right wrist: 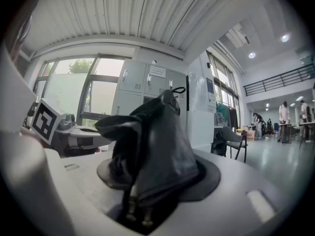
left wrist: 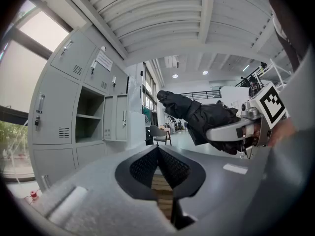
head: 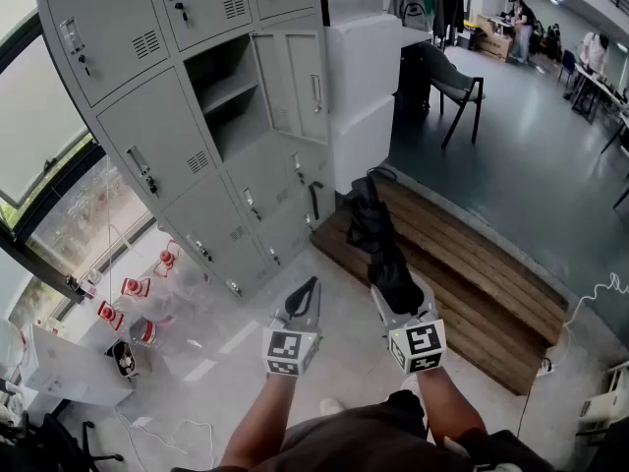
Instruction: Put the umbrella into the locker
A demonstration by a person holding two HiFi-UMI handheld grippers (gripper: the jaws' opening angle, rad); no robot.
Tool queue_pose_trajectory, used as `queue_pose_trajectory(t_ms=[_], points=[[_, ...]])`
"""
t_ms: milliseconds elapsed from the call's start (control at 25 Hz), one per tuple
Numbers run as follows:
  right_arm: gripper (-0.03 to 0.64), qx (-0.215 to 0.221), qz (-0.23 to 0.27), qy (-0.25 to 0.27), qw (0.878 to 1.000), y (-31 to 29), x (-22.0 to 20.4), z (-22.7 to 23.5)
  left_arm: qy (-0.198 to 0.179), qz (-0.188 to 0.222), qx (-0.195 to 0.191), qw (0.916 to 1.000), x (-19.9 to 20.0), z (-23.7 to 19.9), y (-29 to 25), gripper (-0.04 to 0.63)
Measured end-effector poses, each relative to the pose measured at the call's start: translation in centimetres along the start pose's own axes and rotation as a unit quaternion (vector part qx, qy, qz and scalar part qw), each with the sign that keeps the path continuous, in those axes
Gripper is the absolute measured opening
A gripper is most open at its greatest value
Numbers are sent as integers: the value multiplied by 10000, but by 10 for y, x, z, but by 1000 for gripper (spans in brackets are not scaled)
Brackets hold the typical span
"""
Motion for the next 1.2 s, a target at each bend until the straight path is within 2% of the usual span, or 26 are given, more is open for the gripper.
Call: queue_pose_trajectory(t_ms=[280, 600, 1040, 1200], points=[[235, 44, 23, -14, 10000, -5, 0, -6, -27, 85, -60, 9999, 2, -5, 3, 5], [235, 75, 237, -294, 9993, -9, 5, -12, -4, 100, -72, 9999, 4, -13, 9, 5], [235, 164, 136, -270, 9994, -24, 4, -25, 79, 53, -16, 10000, 2, -30, 16, 5], [235, 253, 70, -277, 9993, -38, 2, -16, 151, 80, 45, 9998, 1, -32, 1, 5]])
Point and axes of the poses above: the fingertips, and each gripper's own axes: y backward along the fingers, z to its right, x out of its top, the point moved 10 cm from there along y, backward along the fingers, and after that the axes turned 13 degrees about z, right-handed, at the moved point
